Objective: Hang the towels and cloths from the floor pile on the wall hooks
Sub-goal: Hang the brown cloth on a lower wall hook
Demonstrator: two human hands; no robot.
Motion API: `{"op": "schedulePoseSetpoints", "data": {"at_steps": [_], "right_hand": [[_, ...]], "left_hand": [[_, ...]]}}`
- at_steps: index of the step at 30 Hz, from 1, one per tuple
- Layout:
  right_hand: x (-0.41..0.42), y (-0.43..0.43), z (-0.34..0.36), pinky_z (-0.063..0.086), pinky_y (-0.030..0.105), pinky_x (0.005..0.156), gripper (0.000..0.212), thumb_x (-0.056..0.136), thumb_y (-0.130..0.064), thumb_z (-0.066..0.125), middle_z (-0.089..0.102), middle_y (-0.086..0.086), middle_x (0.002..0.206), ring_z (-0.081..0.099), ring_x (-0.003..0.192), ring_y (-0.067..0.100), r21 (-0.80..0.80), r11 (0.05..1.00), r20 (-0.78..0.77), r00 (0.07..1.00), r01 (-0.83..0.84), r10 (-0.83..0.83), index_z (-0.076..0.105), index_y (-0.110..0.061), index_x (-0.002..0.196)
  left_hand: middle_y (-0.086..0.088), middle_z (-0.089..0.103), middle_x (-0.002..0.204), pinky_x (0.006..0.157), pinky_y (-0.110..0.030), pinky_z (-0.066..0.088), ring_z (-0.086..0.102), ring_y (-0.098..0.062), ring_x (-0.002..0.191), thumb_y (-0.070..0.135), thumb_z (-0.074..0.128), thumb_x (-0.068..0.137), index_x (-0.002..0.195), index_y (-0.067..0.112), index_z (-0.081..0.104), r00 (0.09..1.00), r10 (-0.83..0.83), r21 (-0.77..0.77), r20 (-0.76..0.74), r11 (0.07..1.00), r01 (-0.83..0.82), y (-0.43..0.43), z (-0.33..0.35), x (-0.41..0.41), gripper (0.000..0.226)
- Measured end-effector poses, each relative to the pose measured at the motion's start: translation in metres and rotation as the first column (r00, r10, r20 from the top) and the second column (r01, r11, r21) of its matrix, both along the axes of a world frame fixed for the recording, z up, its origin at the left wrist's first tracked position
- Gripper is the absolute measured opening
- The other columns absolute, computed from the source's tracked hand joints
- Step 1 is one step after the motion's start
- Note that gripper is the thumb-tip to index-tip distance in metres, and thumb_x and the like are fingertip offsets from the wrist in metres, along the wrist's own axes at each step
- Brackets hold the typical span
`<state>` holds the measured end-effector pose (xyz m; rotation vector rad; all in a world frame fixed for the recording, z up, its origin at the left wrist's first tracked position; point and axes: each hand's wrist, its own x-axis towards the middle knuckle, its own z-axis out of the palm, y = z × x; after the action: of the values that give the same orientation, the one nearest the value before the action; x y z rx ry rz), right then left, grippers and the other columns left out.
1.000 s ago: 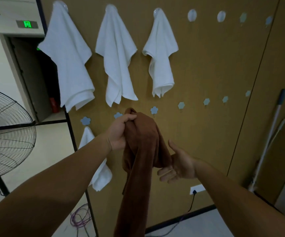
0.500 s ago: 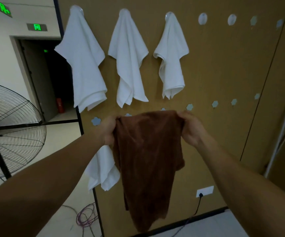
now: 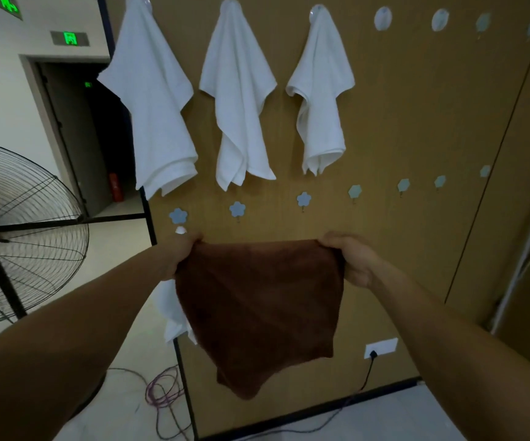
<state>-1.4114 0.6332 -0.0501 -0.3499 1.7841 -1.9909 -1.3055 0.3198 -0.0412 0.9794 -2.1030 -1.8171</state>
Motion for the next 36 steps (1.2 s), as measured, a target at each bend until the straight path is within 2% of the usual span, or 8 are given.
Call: {"op": "schedulePoseSetpoints", "data": {"at_steps": [4,7,10,13,21,26,30,36], "right_hand": [[-0.011,0.005,0.013,0.050,0.026,0.082,0.041,0.090,0.000,0.059,0.059,0.013,0.122,0.061,0.106,0.022,-0.026,1.000,-0.012,1.000,0.011,-0.011,0.050,-0.002,0.130],[-0.012,0.012,0.016,0.053,0.026,0.075,0.044,0.090,-0.010,0.063,0.062,0.011,0.121,0.063,0.105,0.020,-0.208,0.964,-0.020,0.985,0.166,-0.174,0.050,-0.010,0.131],[0.004,0.012,-0.010,0.055,0.031,0.067,0.032,0.091,-0.022,0.064,0.068,0.009,0.116,0.066,0.095,0.018,0.172,0.984,-0.033,0.999,0.039,-0.034,0.060,-0.010,0.120],[-0.001,0.017,-0.017,0.049,0.039,0.080,0.034,0.092,-0.016,0.062,0.064,0.010,0.112,0.060,0.090,0.020,0.227,0.956,-0.078,0.982,0.184,-0.170,0.054,-0.010,0.124],[-0.007,0.026,-0.007,0.044,0.025,0.062,0.003,0.089,-0.018,0.067,0.066,0.002,0.086,0.059,0.075,0.014,0.160,0.938,-0.177,0.944,0.306,-0.278,0.067,-0.016,0.088],[-0.006,0.027,-0.012,0.028,0.026,0.050,0.018,0.087,-0.022,0.070,0.054,-0.001,0.068,0.042,0.059,0.014,0.340,0.900,-0.244,0.950,0.274,-0.196,0.061,-0.015,0.072],[-0.005,0.027,-0.007,0.040,0.028,0.055,0.008,0.084,-0.019,0.071,0.062,0.001,0.078,0.054,0.068,0.015,0.321,0.919,-0.212,0.963,0.227,-0.164,0.066,-0.013,0.082],[-0.002,0.020,-0.005,0.047,0.027,0.062,0.031,0.078,-0.007,0.075,0.059,0.002,0.098,0.055,0.082,0.013,0.412,0.899,-0.206,0.976,0.148,-0.067,0.062,-0.010,0.106]], "left_hand": [[-0.013,0.070,0.101,0.075,-0.042,0.054,0.066,-0.030,0.093,0.054,0.061,0.071,0.108,0.013,0.062,0.985,-0.100,0.052,0.141,0.994,0.094,-0.006,0.007,0.007,0.054],[-0.006,0.061,0.072,0.065,-0.035,0.050,0.056,-0.021,0.069,0.032,0.064,0.064,0.086,0.010,0.057,0.948,-0.197,0.031,0.250,0.980,0.196,-0.016,0.017,0.016,0.031],[-0.007,0.052,0.061,0.065,-0.034,0.049,0.050,-0.019,0.060,0.013,0.060,0.068,0.078,0.010,0.052,0.951,-0.239,0.097,0.198,0.970,0.224,-0.018,0.018,0.019,0.013],[-0.007,0.054,0.070,0.066,-0.036,0.048,0.052,-0.018,0.065,0.013,0.059,0.084,0.083,0.010,0.054,0.977,-0.181,0.154,0.115,0.975,0.163,-0.015,0.009,0.015,0.006],[-0.019,0.060,0.121,0.075,-0.045,0.053,0.060,-0.030,0.100,0.020,0.056,0.095,0.124,0.002,0.054,0.998,-0.058,0.094,-0.005,0.994,0.058,-0.013,-0.008,0.004,0.035],[-0.021,0.060,0.115,0.084,-0.046,0.053,0.061,-0.034,0.102,0.021,0.066,0.089,0.129,-0.005,0.046,0.993,-0.086,-0.048,0.085,0.995,0.091,-0.019,-0.010,0.001,0.051],[-0.021,0.060,0.115,0.084,-0.046,0.054,0.063,-0.032,0.097,0.020,0.069,0.086,0.128,-0.005,0.044,0.986,-0.129,-0.039,0.105,0.990,0.133,-0.024,-0.005,0.000,0.055],[-0.013,0.056,0.096,0.073,-0.038,0.048,0.056,-0.025,0.082,0.010,0.062,0.085,0.098,0.004,0.057,0.986,-0.132,-0.003,0.100,0.991,0.133,-0.032,-0.010,0.000,0.015]]}}
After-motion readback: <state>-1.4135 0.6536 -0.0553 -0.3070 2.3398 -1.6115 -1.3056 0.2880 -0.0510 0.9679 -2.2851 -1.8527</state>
